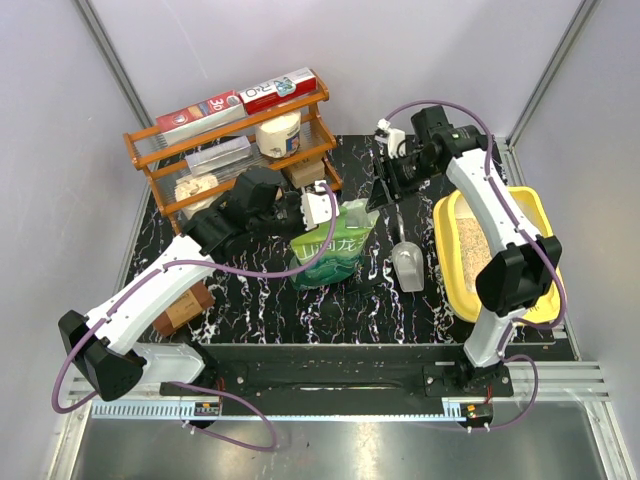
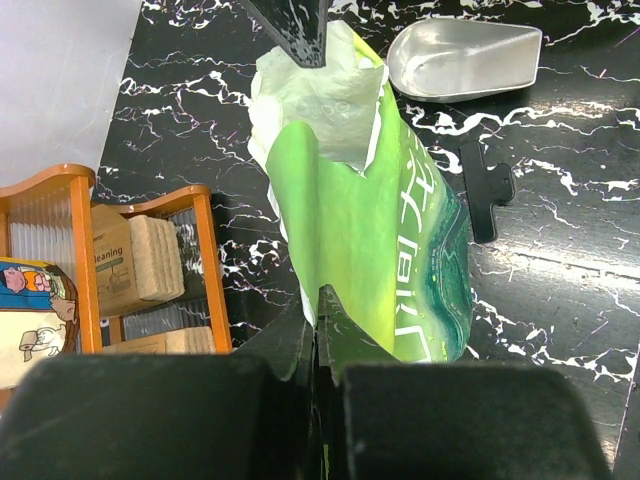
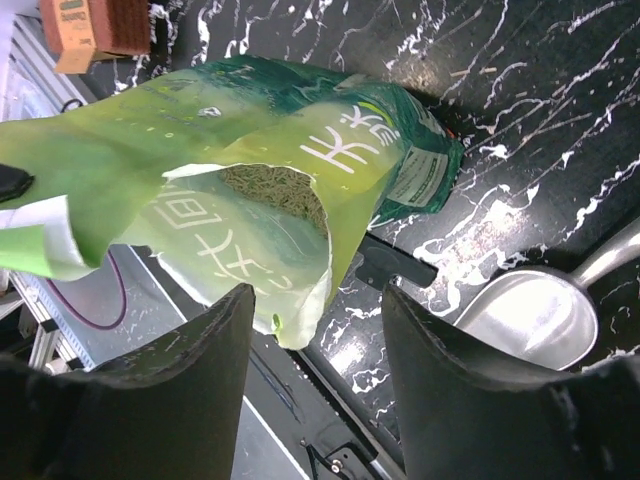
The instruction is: Fill the litter box with clean litter
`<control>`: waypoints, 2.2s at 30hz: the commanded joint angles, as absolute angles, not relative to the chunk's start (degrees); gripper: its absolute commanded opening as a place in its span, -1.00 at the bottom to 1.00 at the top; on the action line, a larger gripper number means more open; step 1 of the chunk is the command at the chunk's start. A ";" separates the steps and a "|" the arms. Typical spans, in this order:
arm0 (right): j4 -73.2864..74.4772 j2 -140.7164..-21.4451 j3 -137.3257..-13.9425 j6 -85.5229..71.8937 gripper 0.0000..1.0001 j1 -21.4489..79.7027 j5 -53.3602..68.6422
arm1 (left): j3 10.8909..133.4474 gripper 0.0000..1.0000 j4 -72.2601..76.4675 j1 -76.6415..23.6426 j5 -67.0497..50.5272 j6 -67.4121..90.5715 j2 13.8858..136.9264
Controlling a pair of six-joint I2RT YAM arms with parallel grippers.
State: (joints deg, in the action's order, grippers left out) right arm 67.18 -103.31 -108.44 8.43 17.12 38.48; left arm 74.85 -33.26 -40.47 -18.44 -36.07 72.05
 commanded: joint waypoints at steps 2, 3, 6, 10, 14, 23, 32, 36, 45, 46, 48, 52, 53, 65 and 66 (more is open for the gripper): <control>65.57 -103.18 -107.32 4.05 0.11 21.17 29.83 | 74.88 -1.00 -32.96 -39.90 -17.75 -37.00 70.49; 65.39 -103.10 -107.05 3.70 0.05 21.62 28.66 | 74.80 -1.00 -32.96 -39.90 -17.75 -37.09 70.49; 64.51 -102.57 -106.52 2.11 -0.31 23.46 25.05 | 74.53 -1.00 -33.13 -39.82 -18.45 -39.98 70.49; 63.99 -100.73 -105.91 0.35 -1.00 24.43 23.29 | 74.00 -1.00 -32.08 -39.90 -17.41 -46.03 70.49; 63.90 -97.31 -105.29 -2.72 -1.00 24.43 26.35 | 74.62 -1.00 -32.08 -38.68 -17.05 -51.76 70.66; 61.26 -94.92 -102.13 -0.26 -0.46 24.87 31.55 | 74.71 -1.00 -32.52 -34.19 -29.26 -54.32 69.08; 54.95 -78.60 -89.00 18.10 0.48 19.97 37.96 | 70.23 -1.00 -27.08 -34.19 -31.20 -41.05 67.24; 52.03 -73.74 -81.83 19.50 0.50 18.46 39.28 | 70.30 -1.00 -25.22 -34.28 -28.92 -37.01 67.67; 39.12 -73.04 -73.48 17.40 0.50 18.02 45.53 | 73.56 -1.00 -28.56 -34.28 -27.86 -34.72 68.82; 38.24 -72.95 -72.95 17.84 0.50 17.93 45.96 | 73.48 -1.00 -28.65 -34.28 -27.95 -34.54 68.73; 35.53 -72.95 -71.11 19.33 0.48 18.10 46.75 | 72.43 -1.00 -28.22 -34.28 -28.12 -35.07 68.47; 33.75 -75.75 -72.07 17.93 0.28 18.02 51.92 | 72.16 -1.00 -28.21 -34.19 -27.51 -34.10 68.55; 33.66 -76.11 -72.16 17.76 0.26 17.93 52.81 | 71.81 -1.00 -27.95 -34.28 -27.60 -34.62 68.47; 32.17 -79.98 -72.16 20.13 0.21 18.19 55.20 | 71.63 -1.00 -26.28 -34.19 -26.98 -32.52 68.03; 31.21 -80.15 -71.98 19.87 0.18 18.37 55.11 | 71.46 -1.00 -26.19 -34.19 -27.07 -32.35 68.03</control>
